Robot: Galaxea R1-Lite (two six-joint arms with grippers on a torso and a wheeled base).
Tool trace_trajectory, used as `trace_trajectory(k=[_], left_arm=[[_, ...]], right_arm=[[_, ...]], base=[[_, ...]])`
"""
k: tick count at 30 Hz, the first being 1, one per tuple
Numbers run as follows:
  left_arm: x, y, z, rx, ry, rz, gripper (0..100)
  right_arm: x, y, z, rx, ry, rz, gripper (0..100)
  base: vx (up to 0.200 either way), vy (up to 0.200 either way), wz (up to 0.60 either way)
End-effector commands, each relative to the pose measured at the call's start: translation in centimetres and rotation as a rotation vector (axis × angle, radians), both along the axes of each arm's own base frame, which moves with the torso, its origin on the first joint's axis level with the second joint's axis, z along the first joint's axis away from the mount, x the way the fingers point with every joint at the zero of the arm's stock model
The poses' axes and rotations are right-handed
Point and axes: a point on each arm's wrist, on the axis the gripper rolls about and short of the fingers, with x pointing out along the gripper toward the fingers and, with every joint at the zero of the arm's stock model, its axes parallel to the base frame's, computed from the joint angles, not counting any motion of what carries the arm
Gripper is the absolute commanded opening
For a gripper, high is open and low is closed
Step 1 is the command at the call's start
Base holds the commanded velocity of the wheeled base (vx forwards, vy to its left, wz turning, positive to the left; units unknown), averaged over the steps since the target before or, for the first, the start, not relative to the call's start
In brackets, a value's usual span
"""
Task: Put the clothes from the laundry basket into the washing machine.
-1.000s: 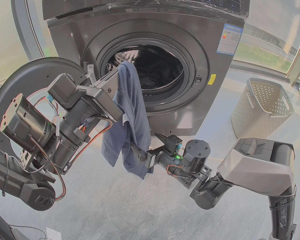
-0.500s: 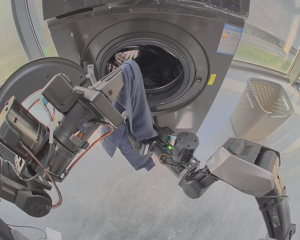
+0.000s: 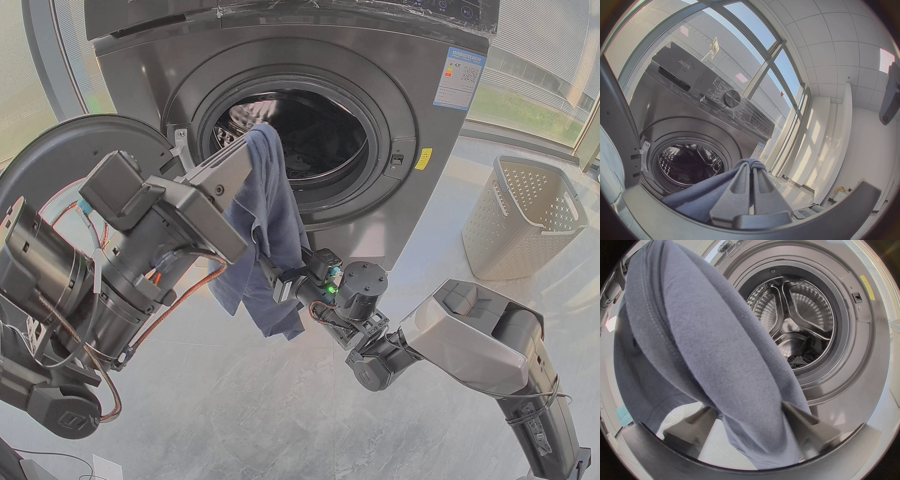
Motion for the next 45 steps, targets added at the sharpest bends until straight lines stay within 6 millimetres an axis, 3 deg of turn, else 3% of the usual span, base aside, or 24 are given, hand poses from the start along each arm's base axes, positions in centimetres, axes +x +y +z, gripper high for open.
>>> trace_trajectory(k=[1,4,10,13,18,21,24,29,45], left_arm=[[0.2,0.3,0.1,-0.005,-0.003,0.011,0],[0.9,1.2,0.1,-0.005,0.000,0.060,0],[3.0,4.1,-1.0,0.027,0.035,0.196,0],[3.9,5.4,-2.7,0.075,0.083,0.233,0],[4.2,5.5,-5.2,0.134,0.160,0.228,0],[4.3,5.4,-5.9,0.151,0.183,0.228,0],[4.6,5.5,-8.6,0.209,0.271,0.234,0],[5.1,5.7,-10.7,0.256,0.343,0.248,0],[4.8,5.7,-13.2,0.321,0.431,0.235,0]], right_arm=[[0.0,-0.2,-0.1,0.000,0.001,-0.005,0],[0.0,-1.0,0.2,-0.001,0.002,-0.017,0],[-2.2,-4.0,3.4,0.002,0.004,-0.033,0],[-3.5,-6.0,5.0,0.010,-0.001,-0.045,0],[-4.9,-8.0,8.0,0.039,-0.032,-0.062,0],[-5.3,-8.3,8.9,0.052,-0.045,-0.065,0],[-5.9,-8.8,10.9,0.084,-0.073,-0.067,0],[-6.2,-8.5,11.1,0.093,-0.072,-0.070,0],[-6.8,-7.9,12.5,0.116,-0.091,-0.051,0]], base=[[0.000,0.000,0.00],[0.000,0.000,0.00],[0.000,0.000,0.00],[0.000,0.000,0.00],[0.000,0.000,0.00],[0.000,0.000,0.00],[0.000,0.000,0.00],[0.000,0.000,0.00],[0.000,0.000,0.00]])
